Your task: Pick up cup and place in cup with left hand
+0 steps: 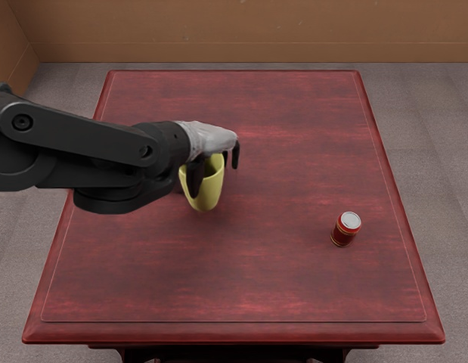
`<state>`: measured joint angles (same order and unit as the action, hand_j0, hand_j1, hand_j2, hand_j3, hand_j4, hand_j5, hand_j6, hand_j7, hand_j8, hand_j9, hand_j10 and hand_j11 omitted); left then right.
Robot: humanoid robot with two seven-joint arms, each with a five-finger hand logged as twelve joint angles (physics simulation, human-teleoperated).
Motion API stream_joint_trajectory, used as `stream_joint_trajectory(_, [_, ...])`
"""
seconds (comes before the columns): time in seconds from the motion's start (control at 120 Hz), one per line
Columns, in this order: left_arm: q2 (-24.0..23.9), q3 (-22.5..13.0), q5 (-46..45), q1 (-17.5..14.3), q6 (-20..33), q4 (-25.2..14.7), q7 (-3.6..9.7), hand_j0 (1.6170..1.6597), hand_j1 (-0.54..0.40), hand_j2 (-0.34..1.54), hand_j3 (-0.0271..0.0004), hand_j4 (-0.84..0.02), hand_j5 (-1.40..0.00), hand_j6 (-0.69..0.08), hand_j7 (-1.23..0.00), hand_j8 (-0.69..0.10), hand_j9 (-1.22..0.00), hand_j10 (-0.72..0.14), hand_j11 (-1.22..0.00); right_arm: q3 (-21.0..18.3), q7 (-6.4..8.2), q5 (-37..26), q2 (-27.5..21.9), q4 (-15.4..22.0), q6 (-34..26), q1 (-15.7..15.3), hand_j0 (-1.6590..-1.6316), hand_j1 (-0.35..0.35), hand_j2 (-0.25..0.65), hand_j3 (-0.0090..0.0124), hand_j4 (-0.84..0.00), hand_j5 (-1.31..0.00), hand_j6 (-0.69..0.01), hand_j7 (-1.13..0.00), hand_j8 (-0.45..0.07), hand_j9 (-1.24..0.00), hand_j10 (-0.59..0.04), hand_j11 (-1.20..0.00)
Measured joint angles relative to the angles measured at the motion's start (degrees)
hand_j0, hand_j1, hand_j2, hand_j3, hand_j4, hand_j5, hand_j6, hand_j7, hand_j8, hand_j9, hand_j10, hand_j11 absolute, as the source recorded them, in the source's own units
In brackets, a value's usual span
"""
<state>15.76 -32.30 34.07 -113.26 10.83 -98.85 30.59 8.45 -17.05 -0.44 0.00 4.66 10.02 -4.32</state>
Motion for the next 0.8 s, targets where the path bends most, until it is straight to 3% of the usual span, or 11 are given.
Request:
stream_joint_trajectory(0.475, [4.7, 2.3, -1.6, -5.8, -7.2, -0.2, 0.12, 1.6558, -0.108, 0.06, 0.0, -0.435, -0.59, -0.42, -0.59, -0.306, -0.59, -0.352, -0.59, 0.0, 0.0, 0.0, 0.0, 0.0, 0.0, 0.0, -1.6581, -0.349, 0.0, 0.0, 0.0, 0.0, -0.001, 0.0, -0.001, 0.0, 0.0, 0.0])
stream_joint_trajectory(0.8, [7.3, 2.2, -1.6, -6.7, -7.9, -0.1, 0.25, 1.6558, -0.123, 0.07, 0.0, -0.434, -0.59, -0.409, -0.59, -0.293, -0.59, -0.338, -0.59, 0.0, 0.0, 0.0, 0.0, 0.0, 0.0, 0.0, -1.6581, -0.349, 0.0, 0.0, 0.0, 0.0, -0.001, 0.0, -0.001, 0.0, 0.0, 0.0])
